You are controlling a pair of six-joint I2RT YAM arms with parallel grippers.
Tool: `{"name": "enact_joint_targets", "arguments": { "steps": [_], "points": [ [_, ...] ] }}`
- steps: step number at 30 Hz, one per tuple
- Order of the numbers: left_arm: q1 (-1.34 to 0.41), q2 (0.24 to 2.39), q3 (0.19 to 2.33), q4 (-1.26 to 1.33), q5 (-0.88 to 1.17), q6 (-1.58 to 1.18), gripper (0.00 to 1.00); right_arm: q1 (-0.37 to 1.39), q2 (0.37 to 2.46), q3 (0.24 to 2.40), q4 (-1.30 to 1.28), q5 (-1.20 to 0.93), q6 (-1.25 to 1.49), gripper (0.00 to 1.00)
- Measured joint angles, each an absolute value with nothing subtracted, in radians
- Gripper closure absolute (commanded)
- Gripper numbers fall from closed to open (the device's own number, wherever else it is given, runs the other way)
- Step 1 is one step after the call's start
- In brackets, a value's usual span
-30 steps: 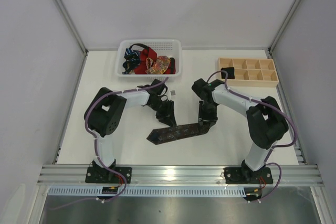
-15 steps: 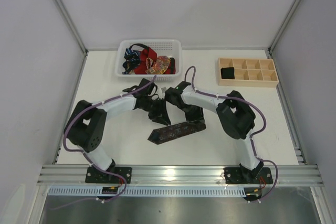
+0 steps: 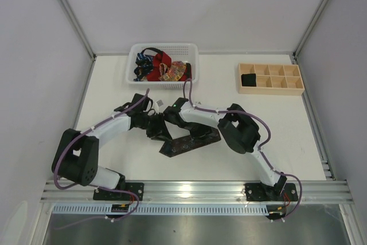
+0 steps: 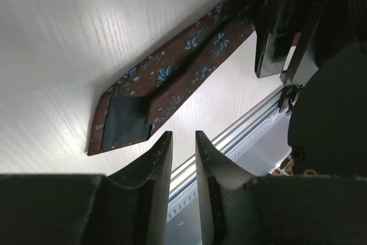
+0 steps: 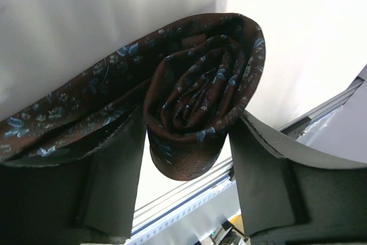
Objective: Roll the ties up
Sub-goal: Roll the tie
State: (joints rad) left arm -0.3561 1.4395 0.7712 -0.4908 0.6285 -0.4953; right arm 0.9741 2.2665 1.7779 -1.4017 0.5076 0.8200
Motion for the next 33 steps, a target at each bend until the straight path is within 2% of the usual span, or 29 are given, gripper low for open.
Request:
{"name": "enact_joint_targets", "arguments": {
  "steps": [3,10,20,22,25,26,28,33],
  "points": [
    [-0.344,1.414,0.76,-0.494,0.628,-0.493,0.72,0.989,2.266,1.781,-1.401,0.494,0.818,0.32],
    [-0.319,1.383,0.76,-0.515,0.629,-0.486,0.71,0.992,2.228,1.781,-1.382,0.426,0.798,0.28],
    [-0.313,1.383,0.822,-0.553,0.605,-0.481,0.71,0.968,1.983,1.71,-1.276,0.27,0.744,0.26],
    [-0.313,1.383,0.831,-0.556,0.602,-0.489,0.7,0.941,1.916,1.657,-1.22,0.217,0.729,0.3],
    [-0.312,1.383,0.844,-0.564,0.595,-0.5,0.7,0.873,1.806,1.52,-1.104,0.109,0.708,0.45],
    [-0.312,1.383,0.848,-0.566,0.592,-0.505,0.69,0.846,1.771,1.468,-1.061,0.068,0.702,0.57],
    [-0.312,1.385,0.859,-0.568,0.587,-0.515,0.7,0.775,1.705,1.346,-0.962,-0.016,0.688,0.72],
    [-0.313,1.432,0.908,-0.583,0.587,-0.525,0.68,0.659,1.67,1.229,-0.824,-0.134,0.657,0.73]
  ]
}}
